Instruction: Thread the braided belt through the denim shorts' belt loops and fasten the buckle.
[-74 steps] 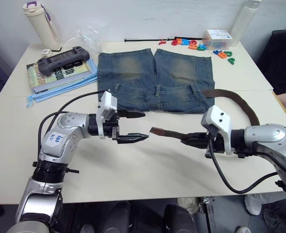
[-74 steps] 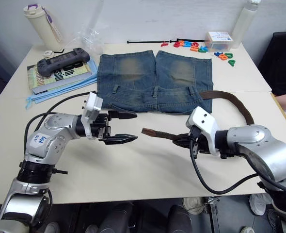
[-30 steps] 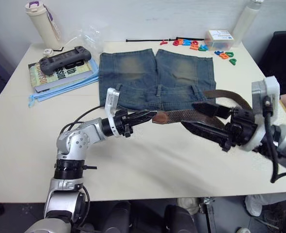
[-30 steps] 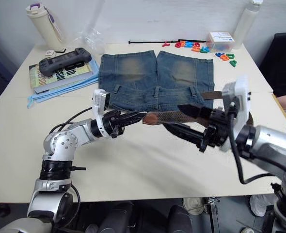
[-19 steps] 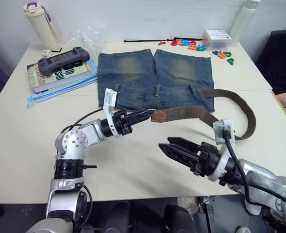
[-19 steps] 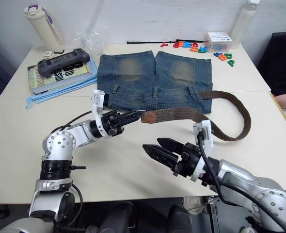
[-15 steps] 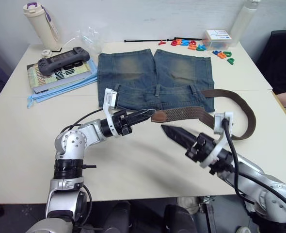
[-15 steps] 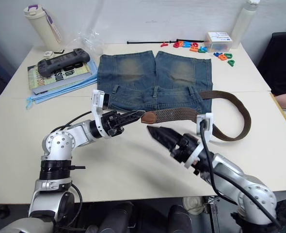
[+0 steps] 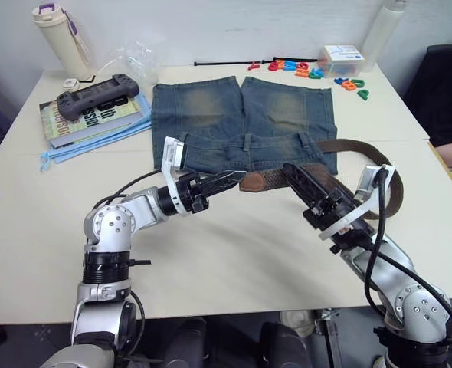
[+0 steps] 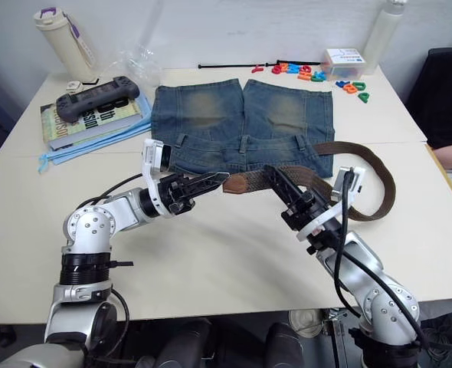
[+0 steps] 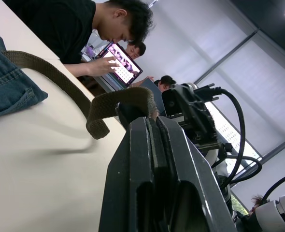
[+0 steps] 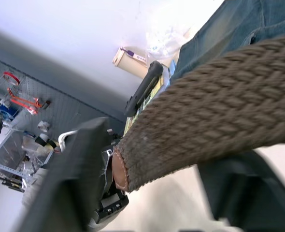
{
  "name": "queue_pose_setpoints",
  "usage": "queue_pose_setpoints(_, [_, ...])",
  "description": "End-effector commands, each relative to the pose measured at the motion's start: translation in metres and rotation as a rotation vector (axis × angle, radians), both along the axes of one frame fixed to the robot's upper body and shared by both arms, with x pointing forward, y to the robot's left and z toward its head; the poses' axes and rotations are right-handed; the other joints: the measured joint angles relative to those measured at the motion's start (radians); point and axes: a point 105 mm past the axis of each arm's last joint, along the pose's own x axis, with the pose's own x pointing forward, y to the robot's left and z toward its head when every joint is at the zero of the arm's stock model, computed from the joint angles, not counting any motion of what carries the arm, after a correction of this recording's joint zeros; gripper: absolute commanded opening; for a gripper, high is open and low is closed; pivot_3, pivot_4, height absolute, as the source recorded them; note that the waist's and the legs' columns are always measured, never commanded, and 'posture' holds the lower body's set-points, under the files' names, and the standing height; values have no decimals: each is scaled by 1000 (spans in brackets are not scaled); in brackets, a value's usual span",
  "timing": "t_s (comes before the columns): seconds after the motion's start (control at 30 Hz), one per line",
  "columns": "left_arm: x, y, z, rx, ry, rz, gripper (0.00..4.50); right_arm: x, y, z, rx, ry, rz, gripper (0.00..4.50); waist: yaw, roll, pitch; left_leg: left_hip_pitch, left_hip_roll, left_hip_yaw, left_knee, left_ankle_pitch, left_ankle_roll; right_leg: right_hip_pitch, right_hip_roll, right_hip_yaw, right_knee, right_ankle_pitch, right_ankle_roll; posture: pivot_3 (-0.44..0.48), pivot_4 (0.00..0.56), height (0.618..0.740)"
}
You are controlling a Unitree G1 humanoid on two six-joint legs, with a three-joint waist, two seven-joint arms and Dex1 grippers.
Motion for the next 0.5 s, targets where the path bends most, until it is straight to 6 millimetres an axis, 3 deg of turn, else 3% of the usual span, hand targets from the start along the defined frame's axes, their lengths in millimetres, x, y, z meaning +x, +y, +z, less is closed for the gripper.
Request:
queue_pose_setpoints(0.03, [-6, 1, 14, -20, -62, -14, 0, -2, -5, 12, 39, -41, -13, 846, 0, 0, 0, 0, 0, 1, 0, 0, 0, -1, 0, 2, 1, 0, 0, 0, 150, 703])
queue_pose_setpoints(0.07, [-6, 1, 14, -19, -62, -14, 0, -2, -6, 12, 45, -40, -18, 270, 0, 0, 0, 0, 0, 3, 0, 0, 1, -2, 0, 3, 1, 0, 0, 0, 150, 703])
queue_pose_setpoints(0.1, [-6, 2, 14, -19, -61, -13, 0, -2, -7, 13, 50, -38, -22, 9, 0, 0, 0, 0, 0, 4, 0, -1, 1, -2, 0, 4, 2, 0, 0, 0, 150, 703])
queue_pose_setpoints(0.33, [-3, 5, 11, 10, -70, 7, 0, -1, -9, 12, 54, -37, -42, 9, 0, 0, 0, 0, 1, 7, 0, -1, 2, -4, 0, 7, 2, 0, 0, 0, 150, 703])
queue_pose_setpoints(0.37, [-2, 6, 10, 15, -72, 9, 714, -1, -9, 12, 54, -37, -43, 0, 0, 0, 0, 0, 1, 7, 0, -1, 2, -4, 0, 7, 3, 0, 0, 0, 150, 703])
queue_pose_setpoints(0.4, [-2, 8, 9, 31, -86, 8, 883, 0, -9, 12, 51, -35, -50, 0, 0, 0, 0, 0, 1, 7, 0, -1, 2, -4, 0, 7, 2, 0, 0, 0, 150, 703])
queue_pose_setpoints(0.5, [7, 15, 2, 130, -162, 37, 2179, 0, -12, 11, 42, -30, -79, 0, 0, 0, 0, 1, 2, 9, 0, -1, 2, -6, 1, 9, 3, 0, 0, 0, 150, 703])
